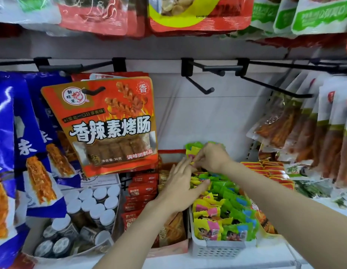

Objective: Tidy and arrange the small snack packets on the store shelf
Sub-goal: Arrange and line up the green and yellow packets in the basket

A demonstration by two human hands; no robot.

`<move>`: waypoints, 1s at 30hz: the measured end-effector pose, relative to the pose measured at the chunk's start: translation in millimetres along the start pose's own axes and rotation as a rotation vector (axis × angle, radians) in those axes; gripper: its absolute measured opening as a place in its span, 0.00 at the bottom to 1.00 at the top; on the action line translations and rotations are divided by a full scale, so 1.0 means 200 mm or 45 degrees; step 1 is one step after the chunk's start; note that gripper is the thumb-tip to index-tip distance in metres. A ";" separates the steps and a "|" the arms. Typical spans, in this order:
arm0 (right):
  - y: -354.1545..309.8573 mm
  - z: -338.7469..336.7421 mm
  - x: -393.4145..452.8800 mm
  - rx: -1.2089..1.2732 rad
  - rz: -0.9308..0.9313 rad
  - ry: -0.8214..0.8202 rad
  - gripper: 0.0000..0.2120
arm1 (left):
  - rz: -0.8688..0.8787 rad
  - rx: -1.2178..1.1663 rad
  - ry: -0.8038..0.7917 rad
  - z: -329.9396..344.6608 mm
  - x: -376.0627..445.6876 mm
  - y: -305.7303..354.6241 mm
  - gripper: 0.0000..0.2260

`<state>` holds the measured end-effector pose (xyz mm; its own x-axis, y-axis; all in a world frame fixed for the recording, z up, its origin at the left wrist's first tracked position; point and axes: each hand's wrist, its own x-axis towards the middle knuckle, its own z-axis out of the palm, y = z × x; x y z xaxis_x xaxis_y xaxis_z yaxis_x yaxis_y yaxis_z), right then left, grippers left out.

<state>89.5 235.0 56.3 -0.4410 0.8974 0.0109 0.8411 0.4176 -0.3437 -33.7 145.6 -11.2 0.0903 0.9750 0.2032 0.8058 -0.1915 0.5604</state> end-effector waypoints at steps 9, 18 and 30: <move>0.02 -0.04 0.05 -0.164 -0.036 0.195 0.13 | 0.032 0.089 0.048 0.01 0.03 0.00 0.35; 0.02 0.05 0.08 -0.310 0.064 0.217 0.12 | 0.021 0.081 0.042 0.01 0.03 0.00 0.29; 0.01 -0.03 0.07 -0.169 -0.105 0.230 0.04 | 0.005 0.023 0.035 0.01 0.02 0.00 0.29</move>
<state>87.0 248.8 60.6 -0.4566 0.8655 0.2059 0.8438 0.4947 -0.2080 -32.4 149.3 -13.1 0.0771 0.9707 0.2277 0.8157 -0.1927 0.5454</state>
